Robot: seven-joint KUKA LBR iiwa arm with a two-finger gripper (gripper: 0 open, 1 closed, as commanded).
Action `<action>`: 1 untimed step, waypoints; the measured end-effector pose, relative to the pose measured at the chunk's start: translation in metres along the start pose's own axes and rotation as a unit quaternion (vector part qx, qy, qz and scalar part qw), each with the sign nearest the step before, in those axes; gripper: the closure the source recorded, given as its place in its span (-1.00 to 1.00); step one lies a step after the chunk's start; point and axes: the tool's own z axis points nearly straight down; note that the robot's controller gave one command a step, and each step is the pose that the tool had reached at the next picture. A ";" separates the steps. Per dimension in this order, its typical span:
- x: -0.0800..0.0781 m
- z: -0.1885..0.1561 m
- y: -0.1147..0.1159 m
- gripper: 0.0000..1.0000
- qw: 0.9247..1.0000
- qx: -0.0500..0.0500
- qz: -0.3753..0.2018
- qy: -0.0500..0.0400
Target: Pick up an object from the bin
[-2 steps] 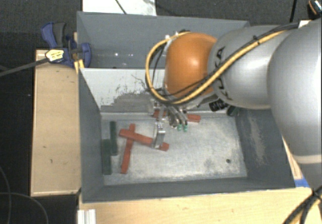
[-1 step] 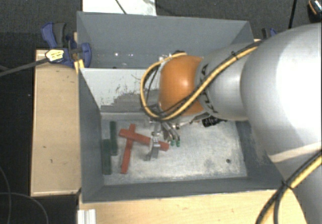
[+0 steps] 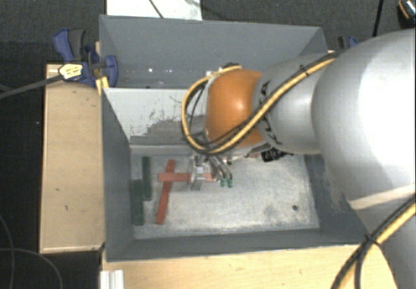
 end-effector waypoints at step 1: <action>-0.001 -0.166 -0.003 1.00 1.000 -0.001 0.002 -0.004</action>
Offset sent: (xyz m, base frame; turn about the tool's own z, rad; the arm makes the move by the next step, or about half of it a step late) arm -0.0015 -0.0049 0.1607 0.0001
